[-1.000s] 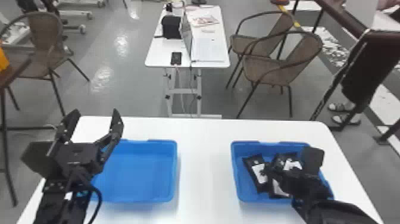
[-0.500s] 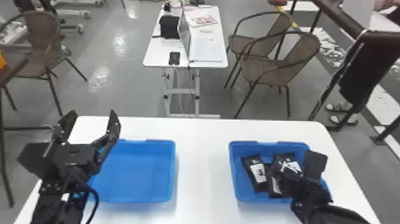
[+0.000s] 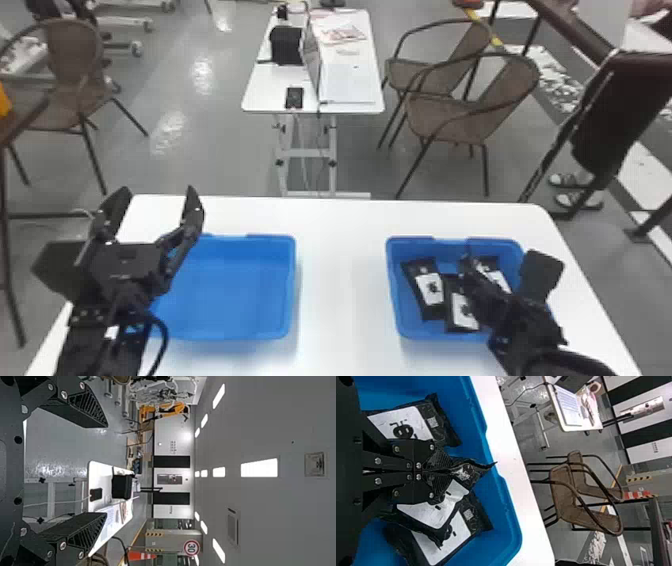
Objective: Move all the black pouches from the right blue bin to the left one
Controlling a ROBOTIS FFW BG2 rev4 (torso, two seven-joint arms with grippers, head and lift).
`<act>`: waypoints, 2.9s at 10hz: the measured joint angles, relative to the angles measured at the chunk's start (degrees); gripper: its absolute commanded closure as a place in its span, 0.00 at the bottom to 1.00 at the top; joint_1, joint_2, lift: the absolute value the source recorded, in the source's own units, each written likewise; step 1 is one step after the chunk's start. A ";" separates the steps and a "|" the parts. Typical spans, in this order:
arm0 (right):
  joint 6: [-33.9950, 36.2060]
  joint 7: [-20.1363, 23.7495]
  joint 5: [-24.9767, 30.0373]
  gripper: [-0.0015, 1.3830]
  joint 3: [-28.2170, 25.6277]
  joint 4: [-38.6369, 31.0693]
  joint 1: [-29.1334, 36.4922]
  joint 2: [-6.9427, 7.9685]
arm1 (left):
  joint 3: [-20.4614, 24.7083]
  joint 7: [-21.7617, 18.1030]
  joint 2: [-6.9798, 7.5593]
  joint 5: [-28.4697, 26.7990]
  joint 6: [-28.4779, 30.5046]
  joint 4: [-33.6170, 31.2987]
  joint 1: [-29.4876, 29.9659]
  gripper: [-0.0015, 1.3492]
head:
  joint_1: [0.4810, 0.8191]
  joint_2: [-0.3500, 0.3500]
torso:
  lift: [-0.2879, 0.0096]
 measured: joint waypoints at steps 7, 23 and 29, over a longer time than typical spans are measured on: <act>5.38 4.22 -23.51 0.88 13.38 -8.44 -5.88 -3.73 | -1.20 0.53 0.23 0.93 3.12 -0.09 -0.93 0.18 | 0.63 0.69 | 1.00; 3.64 26.95 -45.59 0.88 40.17 9.76 -32.17 -1.15 | -6.65 -4.07 4.10 5.54 10.14 1.73 -6.61 0.18 | 0.46 0.98 | 1.00; 5.83 26.24 -48.61 0.88 41.16 10.35 -32.04 -1.48 | -6.20 -3.67 2.98 4.22 10.19 3.53 -7.94 0.71 | 0.49 1.00 | 1.00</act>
